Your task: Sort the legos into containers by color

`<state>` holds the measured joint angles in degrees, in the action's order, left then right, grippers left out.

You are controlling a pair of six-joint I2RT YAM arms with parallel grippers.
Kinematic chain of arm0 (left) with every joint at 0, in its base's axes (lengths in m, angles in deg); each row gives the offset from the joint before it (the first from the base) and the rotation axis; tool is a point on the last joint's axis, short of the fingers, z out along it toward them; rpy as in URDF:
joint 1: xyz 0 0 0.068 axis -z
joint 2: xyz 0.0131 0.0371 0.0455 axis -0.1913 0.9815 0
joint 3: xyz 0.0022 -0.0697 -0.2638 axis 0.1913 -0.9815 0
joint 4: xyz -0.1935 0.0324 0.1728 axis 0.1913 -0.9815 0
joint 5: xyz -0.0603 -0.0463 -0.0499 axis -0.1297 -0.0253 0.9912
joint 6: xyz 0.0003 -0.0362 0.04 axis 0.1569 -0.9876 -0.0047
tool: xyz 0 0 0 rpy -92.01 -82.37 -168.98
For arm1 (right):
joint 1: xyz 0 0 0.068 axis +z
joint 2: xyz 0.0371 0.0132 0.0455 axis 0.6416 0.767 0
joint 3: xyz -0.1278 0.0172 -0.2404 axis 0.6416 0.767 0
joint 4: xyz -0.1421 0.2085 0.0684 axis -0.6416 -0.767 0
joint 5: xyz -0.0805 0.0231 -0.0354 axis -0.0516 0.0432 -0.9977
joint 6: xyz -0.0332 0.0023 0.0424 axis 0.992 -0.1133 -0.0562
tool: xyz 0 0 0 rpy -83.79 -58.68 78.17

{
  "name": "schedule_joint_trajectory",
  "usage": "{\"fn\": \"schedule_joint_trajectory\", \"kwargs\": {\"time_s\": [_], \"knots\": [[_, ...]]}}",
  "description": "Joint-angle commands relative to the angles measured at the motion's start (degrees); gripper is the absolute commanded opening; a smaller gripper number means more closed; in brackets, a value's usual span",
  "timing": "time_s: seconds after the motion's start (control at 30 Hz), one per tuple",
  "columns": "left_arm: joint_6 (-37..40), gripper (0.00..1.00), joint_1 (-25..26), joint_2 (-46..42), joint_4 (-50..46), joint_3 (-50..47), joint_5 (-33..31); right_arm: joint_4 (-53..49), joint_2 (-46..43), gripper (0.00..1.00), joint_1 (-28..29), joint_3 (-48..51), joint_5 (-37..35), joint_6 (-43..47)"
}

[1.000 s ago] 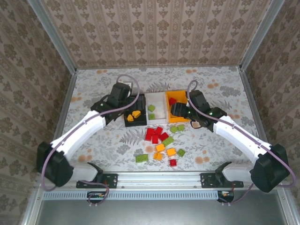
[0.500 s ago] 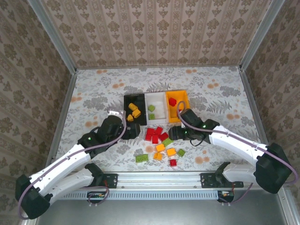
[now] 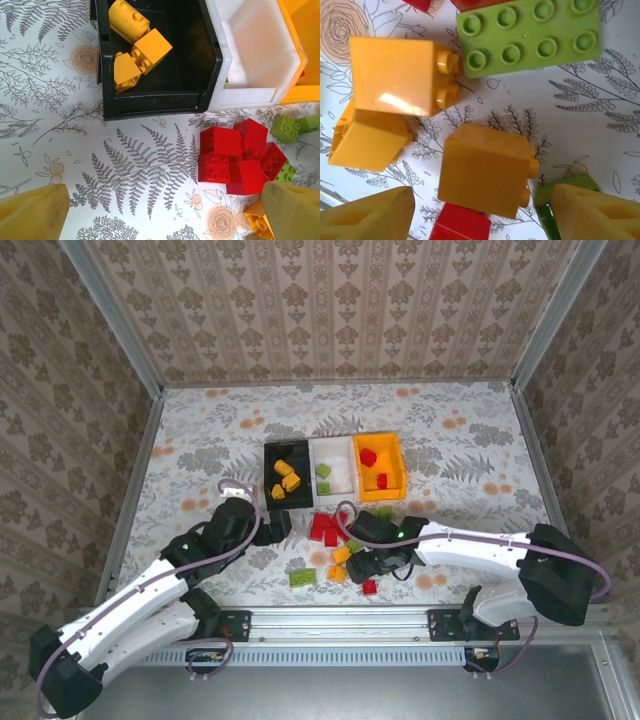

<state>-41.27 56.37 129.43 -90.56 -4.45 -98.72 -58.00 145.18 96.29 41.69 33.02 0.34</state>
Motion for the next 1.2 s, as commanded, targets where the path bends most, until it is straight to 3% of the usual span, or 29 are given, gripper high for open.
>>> {"fn": "schedule_joint_trajectory", "kwargs": {"time_s": [0.0, 0.3, 0.57, 0.8, 0.9, 1.17], "knots": [[-0.9, 1.00, -0.4, -0.9, -1.8, 0.0, -1.2, -1.0, 3.1, 0.73, 1.0, -1.9, -4.0, 0.1], [-0.7, 1.00, -1.1, -1.4, -2.9, -0.1, -1.2, -1.6, 6.1, 0.61, 1.7, -2.4, -6.0, 0.4], [-0.7, 1.00, -1.5, -1.4, -3.1, -0.2, -1.3, -1.8, 2.2, 0.38, 1.6, -2.6, -8.0, 1.0], [-1.2, 1.00, -2.0, -2.5, -4.0, -0.5, -1.9, -4.2, -3.3, 0.34, -0.1, -11.8, -7.8, 6.6], [-1.8, 1.00, -1.9, -3.5, -3.9, -1.0, -1.6, -2.4, 1.3, 0.34, -2.4, -20.0, -5.4, 9.1], [-4.2, 1.00, -1.8, -6.8, -8.7, -1.4, -2.4, 0.2, 24.8, 0.34, -6.4, -47.4, -2.7, 11.3]]}}
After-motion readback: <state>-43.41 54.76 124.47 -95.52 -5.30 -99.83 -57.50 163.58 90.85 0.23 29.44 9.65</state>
